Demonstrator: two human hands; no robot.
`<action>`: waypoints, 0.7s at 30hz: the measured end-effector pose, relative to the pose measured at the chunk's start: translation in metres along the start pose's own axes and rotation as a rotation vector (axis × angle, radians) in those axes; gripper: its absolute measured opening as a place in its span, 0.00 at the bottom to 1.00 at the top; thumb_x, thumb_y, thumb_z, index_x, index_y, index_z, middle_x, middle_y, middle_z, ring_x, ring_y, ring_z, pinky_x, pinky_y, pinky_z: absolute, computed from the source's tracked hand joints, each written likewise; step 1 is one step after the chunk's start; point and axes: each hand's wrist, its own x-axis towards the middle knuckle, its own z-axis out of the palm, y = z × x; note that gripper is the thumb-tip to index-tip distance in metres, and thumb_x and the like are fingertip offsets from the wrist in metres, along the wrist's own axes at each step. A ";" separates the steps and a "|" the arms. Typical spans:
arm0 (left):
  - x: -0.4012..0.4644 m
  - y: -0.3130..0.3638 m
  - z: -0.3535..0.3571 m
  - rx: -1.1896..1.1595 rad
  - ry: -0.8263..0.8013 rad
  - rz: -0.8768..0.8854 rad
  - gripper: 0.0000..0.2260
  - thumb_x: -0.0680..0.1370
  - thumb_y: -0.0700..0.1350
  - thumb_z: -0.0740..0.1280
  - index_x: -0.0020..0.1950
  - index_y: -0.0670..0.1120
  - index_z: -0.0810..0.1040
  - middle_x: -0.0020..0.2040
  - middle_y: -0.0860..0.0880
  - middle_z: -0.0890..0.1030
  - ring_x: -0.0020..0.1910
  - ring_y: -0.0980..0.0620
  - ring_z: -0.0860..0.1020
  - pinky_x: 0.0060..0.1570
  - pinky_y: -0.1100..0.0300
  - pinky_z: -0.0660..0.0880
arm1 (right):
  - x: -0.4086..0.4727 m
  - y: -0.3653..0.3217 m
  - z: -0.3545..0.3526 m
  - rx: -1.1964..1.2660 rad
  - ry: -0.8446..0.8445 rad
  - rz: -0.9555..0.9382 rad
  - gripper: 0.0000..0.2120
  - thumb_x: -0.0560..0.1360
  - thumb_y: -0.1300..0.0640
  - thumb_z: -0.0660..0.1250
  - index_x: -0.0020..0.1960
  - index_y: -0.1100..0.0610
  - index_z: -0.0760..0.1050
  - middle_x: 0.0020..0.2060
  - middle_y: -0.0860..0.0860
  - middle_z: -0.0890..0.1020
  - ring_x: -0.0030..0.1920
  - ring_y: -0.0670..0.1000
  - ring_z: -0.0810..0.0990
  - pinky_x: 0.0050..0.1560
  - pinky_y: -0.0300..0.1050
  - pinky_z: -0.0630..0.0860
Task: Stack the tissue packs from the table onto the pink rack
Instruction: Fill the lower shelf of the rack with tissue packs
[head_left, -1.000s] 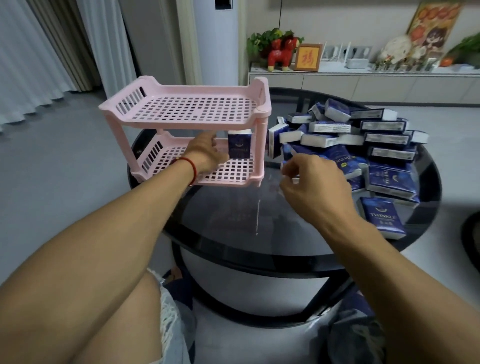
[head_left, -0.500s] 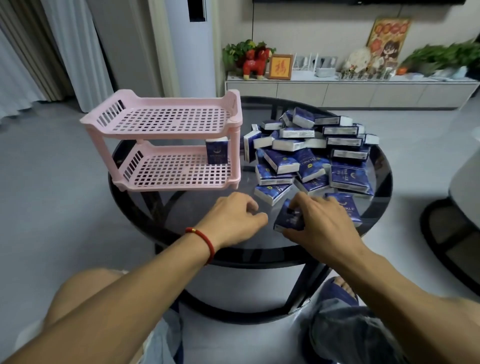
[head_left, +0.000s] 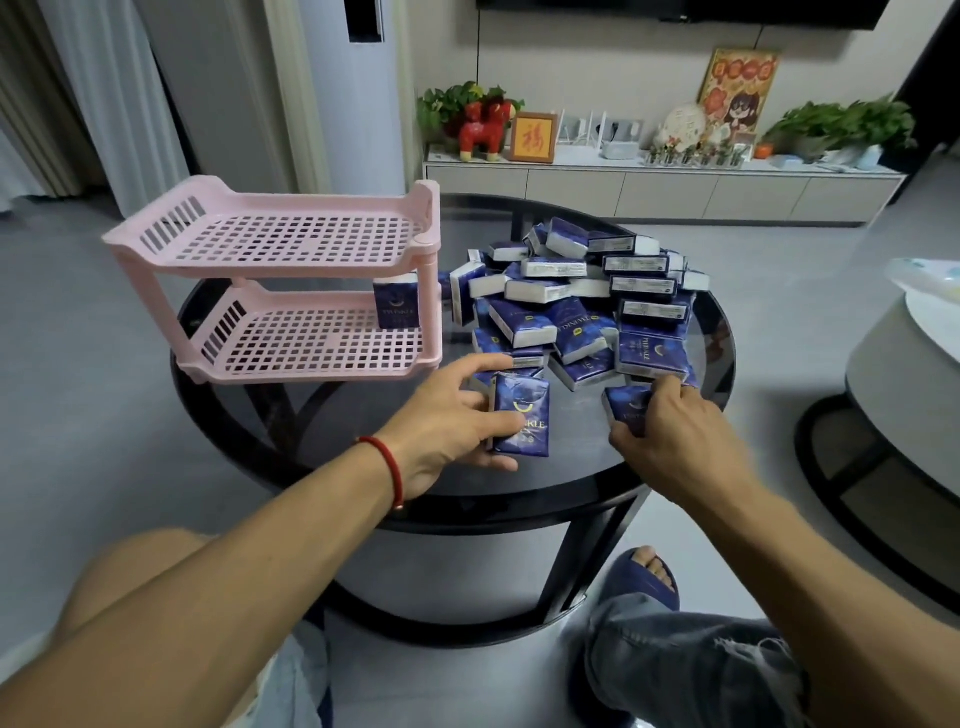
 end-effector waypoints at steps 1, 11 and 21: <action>-0.001 0.000 0.000 0.004 0.005 0.002 0.22 0.76 0.31 0.72 0.65 0.51 0.77 0.54 0.40 0.86 0.45 0.43 0.87 0.36 0.48 0.85 | -0.002 -0.001 0.000 0.034 0.010 0.002 0.23 0.75 0.46 0.69 0.61 0.60 0.68 0.55 0.59 0.80 0.50 0.60 0.79 0.47 0.51 0.76; -0.010 -0.002 -0.001 -0.167 -0.057 -0.037 0.23 0.74 0.37 0.76 0.67 0.47 0.76 0.59 0.34 0.83 0.47 0.42 0.85 0.42 0.47 0.83 | -0.028 -0.044 0.008 0.492 0.071 -0.407 0.41 0.70 0.44 0.77 0.76 0.54 0.63 0.57 0.46 0.76 0.54 0.46 0.77 0.55 0.39 0.76; -0.014 -0.004 -0.059 0.298 0.167 0.292 0.28 0.70 0.26 0.73 0.66 0.46 0.75 0.59 0.49 0.84 0.58 0.54 0.84 0.57 0.56 0.82 | -0.015 -0.094 0.027 0.635 -0.015 -0.564 0.32 0.79 0.49 0.70 0.79 0.50 0.61 0.60 0.44 0.74 0.48 0.47 0.81 0.52 0.42 0.78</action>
